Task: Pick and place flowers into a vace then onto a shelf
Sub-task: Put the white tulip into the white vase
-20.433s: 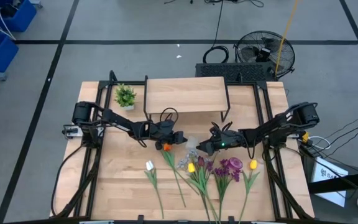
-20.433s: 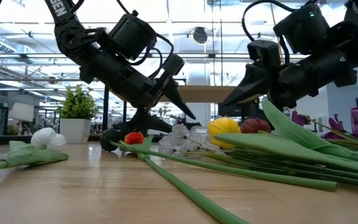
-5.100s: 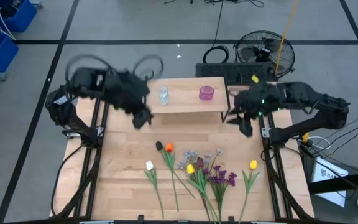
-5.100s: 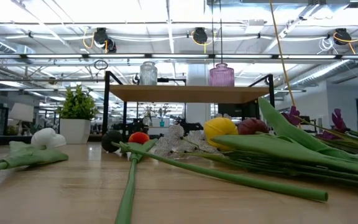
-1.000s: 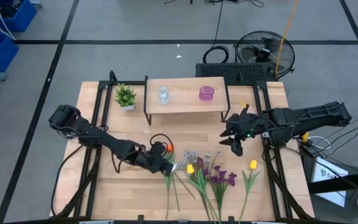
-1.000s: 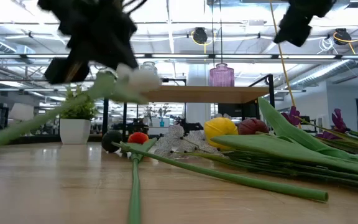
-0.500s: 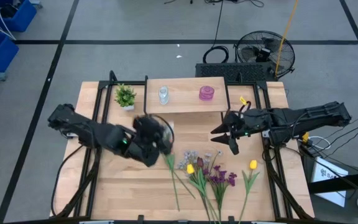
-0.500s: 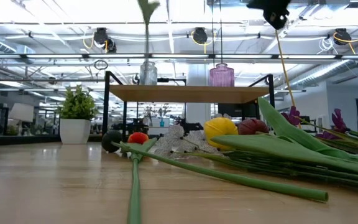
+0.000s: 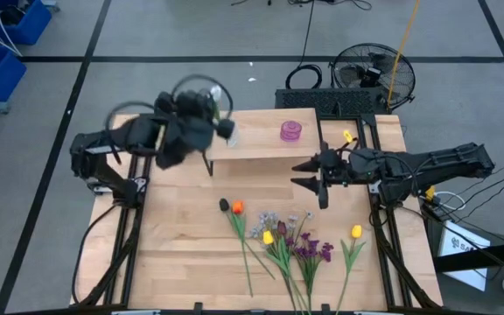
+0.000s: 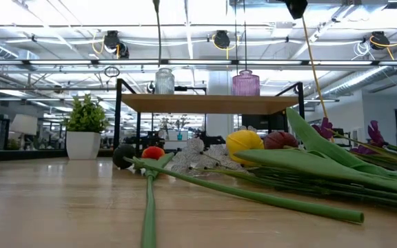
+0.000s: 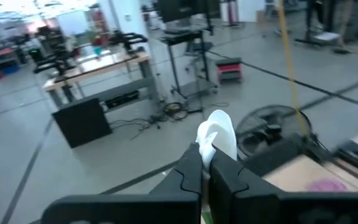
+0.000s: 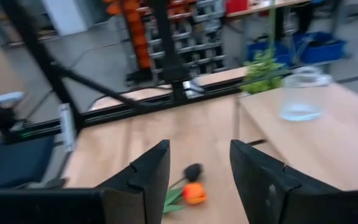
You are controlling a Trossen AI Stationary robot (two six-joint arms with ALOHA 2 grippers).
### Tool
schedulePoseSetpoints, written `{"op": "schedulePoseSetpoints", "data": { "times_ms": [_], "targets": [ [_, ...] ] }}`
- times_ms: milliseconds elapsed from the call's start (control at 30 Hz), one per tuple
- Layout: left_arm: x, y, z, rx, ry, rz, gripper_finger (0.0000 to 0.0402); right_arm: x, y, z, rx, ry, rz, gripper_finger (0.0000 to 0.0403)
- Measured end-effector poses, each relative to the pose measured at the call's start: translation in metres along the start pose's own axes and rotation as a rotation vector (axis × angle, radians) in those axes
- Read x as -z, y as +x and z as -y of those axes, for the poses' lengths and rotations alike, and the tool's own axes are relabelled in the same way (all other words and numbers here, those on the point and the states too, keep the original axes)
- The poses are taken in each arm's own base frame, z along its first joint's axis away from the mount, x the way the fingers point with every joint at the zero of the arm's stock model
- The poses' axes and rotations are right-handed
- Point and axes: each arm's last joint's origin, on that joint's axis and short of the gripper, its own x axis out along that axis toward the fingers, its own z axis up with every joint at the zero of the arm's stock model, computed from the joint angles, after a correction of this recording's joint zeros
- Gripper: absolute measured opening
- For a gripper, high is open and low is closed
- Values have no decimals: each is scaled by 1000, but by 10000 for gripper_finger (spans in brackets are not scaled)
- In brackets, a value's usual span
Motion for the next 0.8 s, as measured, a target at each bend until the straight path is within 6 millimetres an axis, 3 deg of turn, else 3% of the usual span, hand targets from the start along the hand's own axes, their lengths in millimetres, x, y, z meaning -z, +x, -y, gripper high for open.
{"op": "schedulePoseSetpoints", "data": {
  "times_ms": [267,800],
  "targets": [
    [-19,31,-13,-97,35,35,6,-1,-1,6,213,14,51,160],
    [-21,61,-18,-83,37,7,6,-1,0,7,214,-16,45,160]
  ]
}}
